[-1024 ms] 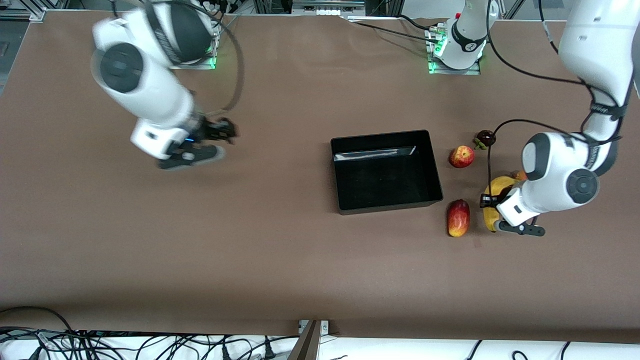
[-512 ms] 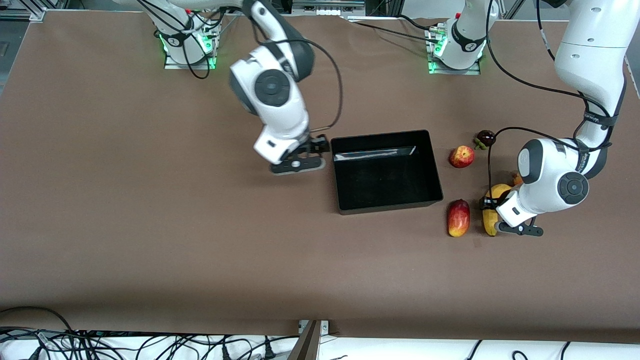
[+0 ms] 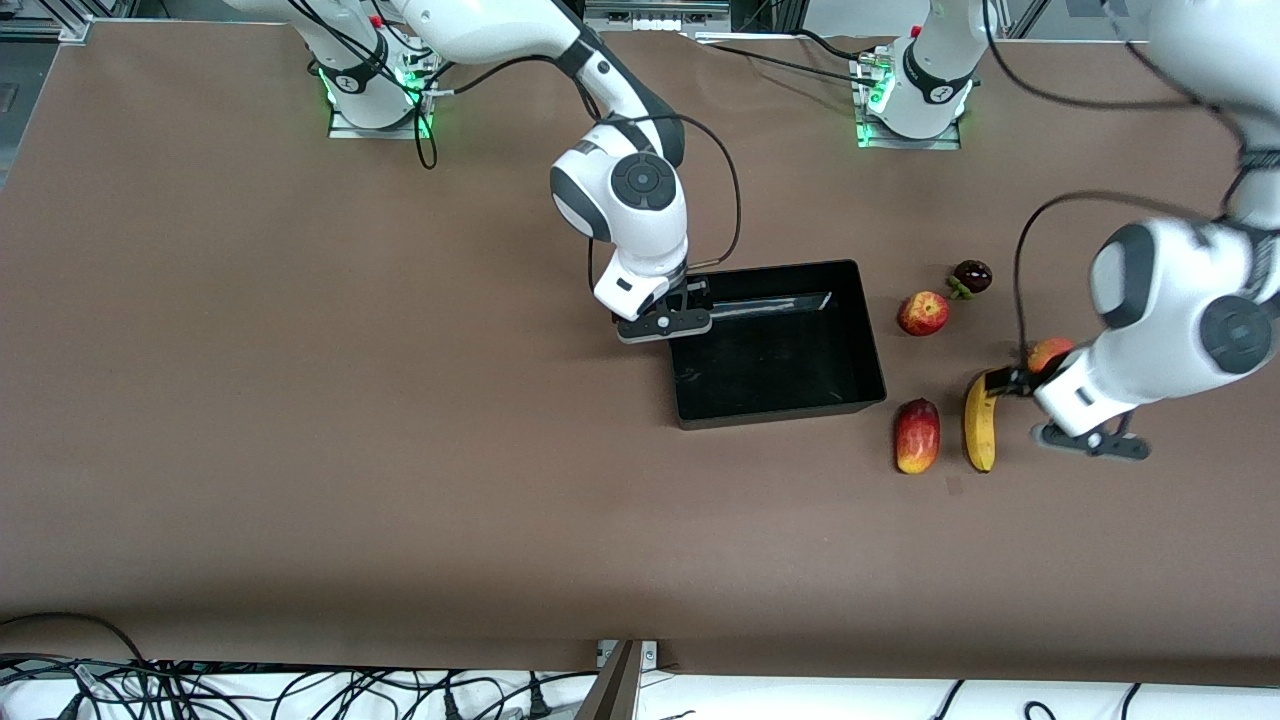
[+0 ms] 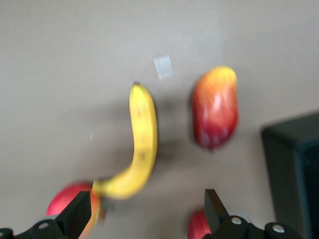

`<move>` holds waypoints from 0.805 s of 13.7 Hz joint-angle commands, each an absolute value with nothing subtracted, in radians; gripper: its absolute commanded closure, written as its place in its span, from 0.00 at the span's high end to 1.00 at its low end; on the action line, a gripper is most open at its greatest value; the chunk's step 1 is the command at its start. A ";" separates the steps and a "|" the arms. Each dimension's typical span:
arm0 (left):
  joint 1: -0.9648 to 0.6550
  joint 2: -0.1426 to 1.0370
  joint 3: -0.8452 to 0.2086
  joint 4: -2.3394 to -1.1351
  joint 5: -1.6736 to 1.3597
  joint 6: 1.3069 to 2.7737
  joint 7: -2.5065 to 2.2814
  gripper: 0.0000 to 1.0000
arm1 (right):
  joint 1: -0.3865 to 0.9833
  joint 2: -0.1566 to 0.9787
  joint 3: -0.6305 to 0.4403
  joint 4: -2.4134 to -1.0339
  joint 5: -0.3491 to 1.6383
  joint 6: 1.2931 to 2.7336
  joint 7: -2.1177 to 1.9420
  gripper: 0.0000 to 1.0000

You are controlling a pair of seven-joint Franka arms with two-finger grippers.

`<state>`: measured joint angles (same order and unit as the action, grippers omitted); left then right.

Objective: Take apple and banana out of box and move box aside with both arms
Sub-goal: 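Grip the tray rim with the right gripper while the left gripper withdraws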

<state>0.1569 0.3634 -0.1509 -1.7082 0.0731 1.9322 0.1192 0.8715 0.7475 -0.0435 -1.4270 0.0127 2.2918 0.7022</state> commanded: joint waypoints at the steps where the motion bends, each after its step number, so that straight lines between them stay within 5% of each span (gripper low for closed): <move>1: 0.143 0.256 -0.146 -1.605 0.051 1.673 0.115 1.00 | 0.882 0.794 -0.057 -1.393 -0.024 2.324 0.719 0.62; 5: 0.060 0.123 -0.120 -1.526 0.057 1.484 0.036 1.00 | 0.882 0.827 -0.057 -1.393 -0.026 2.376 0.710 0.05; 8: -0.026 0.052 0.003 -1.517 0.016 1.477 -0.035 1.00 | 0.876 0.821 -0.058 -1.393 -0.025 2.369 0.703 0.00; 11: -0.025 -0.001 0.011 -1.609 -0.005 1.604 -0.054 1.00 | 0.865 0.792 -0.063 -1.373 -0.015 2.300 0.696 0.00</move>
